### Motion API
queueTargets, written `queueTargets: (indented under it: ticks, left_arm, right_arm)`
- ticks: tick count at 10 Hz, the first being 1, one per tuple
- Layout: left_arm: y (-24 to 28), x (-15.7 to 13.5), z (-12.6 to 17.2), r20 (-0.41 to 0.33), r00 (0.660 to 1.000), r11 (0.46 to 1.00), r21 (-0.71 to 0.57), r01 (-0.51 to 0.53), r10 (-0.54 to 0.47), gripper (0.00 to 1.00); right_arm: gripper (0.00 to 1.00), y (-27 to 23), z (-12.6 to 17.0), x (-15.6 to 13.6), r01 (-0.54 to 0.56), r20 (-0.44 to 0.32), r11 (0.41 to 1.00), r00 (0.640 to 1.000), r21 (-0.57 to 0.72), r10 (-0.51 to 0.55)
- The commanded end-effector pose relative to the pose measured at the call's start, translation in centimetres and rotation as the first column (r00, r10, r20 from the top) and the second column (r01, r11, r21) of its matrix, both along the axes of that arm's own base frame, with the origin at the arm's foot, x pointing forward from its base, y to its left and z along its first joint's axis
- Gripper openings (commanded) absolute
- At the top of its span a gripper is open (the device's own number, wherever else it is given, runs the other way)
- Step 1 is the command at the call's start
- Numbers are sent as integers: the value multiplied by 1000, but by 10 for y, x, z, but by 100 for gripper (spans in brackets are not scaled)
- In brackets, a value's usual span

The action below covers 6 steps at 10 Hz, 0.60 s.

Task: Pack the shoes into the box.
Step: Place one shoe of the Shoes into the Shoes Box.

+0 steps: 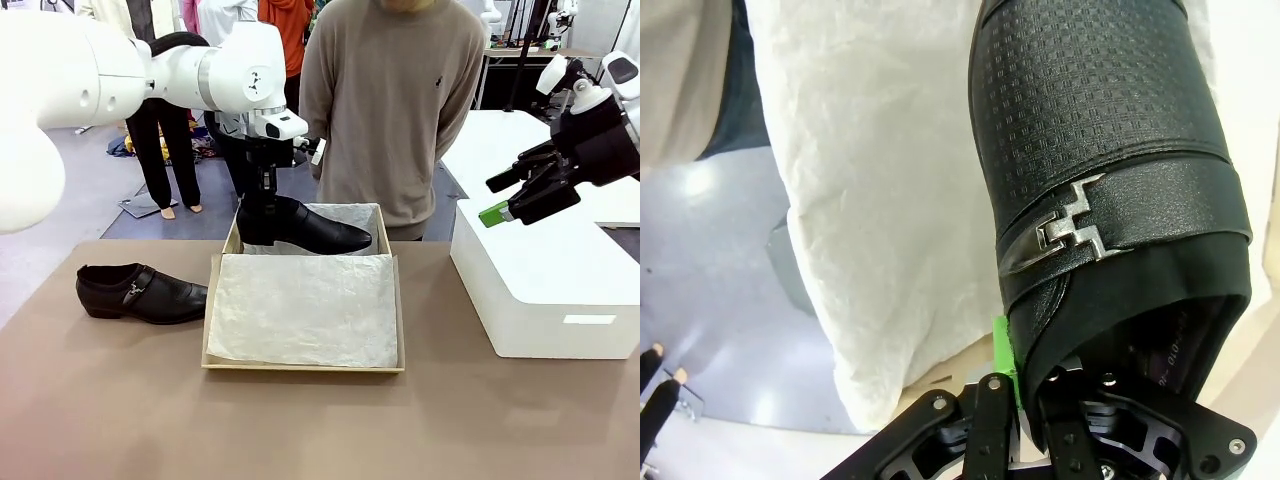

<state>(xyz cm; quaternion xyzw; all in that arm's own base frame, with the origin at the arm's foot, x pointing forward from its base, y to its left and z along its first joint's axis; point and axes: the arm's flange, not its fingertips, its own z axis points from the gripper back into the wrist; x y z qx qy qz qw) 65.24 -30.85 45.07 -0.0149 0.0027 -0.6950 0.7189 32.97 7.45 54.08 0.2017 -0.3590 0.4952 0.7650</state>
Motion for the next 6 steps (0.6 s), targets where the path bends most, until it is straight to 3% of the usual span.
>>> queueTargets:
  ticks: [1,6]
  left_arm:
    - [-7,14,7,21,1000,1000,3,18,-19,0]
    - [-17,31,-9,13,1000,999,30,25,-25,0]
  right_arm:
    - [100,0,0,4,-28,17,999,999,19,28]
    - [100,0,0,4,-28,17,999,999,19,28]
